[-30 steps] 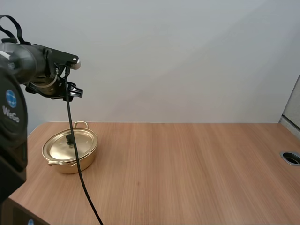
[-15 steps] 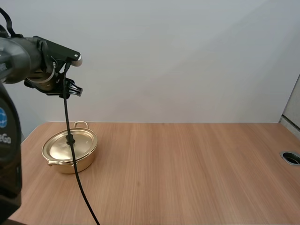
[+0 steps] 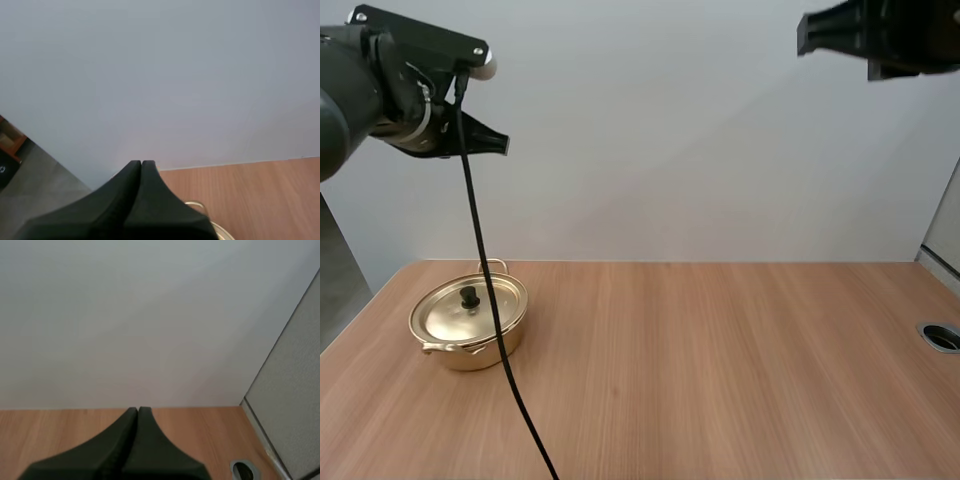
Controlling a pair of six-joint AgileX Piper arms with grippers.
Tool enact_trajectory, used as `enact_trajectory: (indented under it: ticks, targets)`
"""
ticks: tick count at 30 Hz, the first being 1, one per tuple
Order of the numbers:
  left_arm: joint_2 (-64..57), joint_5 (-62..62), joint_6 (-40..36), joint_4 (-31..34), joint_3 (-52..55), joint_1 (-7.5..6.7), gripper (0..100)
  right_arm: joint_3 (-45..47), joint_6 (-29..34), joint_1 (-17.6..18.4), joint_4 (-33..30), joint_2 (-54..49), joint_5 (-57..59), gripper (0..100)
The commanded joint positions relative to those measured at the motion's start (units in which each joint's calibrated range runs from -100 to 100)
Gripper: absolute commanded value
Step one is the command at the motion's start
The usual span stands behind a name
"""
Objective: Open the pot, put the car inside, and close it
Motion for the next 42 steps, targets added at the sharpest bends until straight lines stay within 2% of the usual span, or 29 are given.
enact_trajectory:
  ticks: [1,6,12,16,21,24,33,36,39,42]
  targets:
    - [-2.8,1.3,-0.8,0.0,0.1,-1.92,0,16.2,0.0,-0.1,0.1,-0.6,-4.8,0]
    - [-9.4,1.1,-12.4,1.0,6.5,-4.14,0,30.3,0.0,-0.1,0.1,-1.5,-21.8,0]
    - [-22.5,-10.2,-13.1,4.5,24.1,-6.63,0,44.1,0.0,-0.1,2.6,-1.5,-39.6,0]
    - [-31.2,-18.0,-14.7,6.9,37.5,-7.94,0,49.3,0.0,-0.1,3.2,-1.5,-44.2,0]
    - [-42.2,-32.3,-17.6,7.4,52.8,-8.11,0,51.0,0.0,0.4,3.6,-1.5,-43.1,0]
    - [-47.4,-36.2,-17.6,7.4,59.8,-8.11,0,51.3,0.0,0.9,3.6,-1.7,-39.9,0]
    - [-60.1,-36.4,-19.1,6.1,70.7,-7.62,0,53.2,-0.1,3.9,2.5,-9.4,-40.1,0]
    - [-63.1,-35.8,-19.1,5.6,70.8,-7.53,0,58.2,-0.1,3.9,2.5,-13.0,-44.8,0]
    - [-64.2,-29.3,-19.1,5.4,70.8,-7.53,0,64.1,-0.1,3.9,2.4,-16.8,-49.3,0]
    - [-64.2,-26.4,-19.1,3.1,70.8,-6.99,0,70.0,-0.1,3.2,2.5,-20.2,-54.5,0]
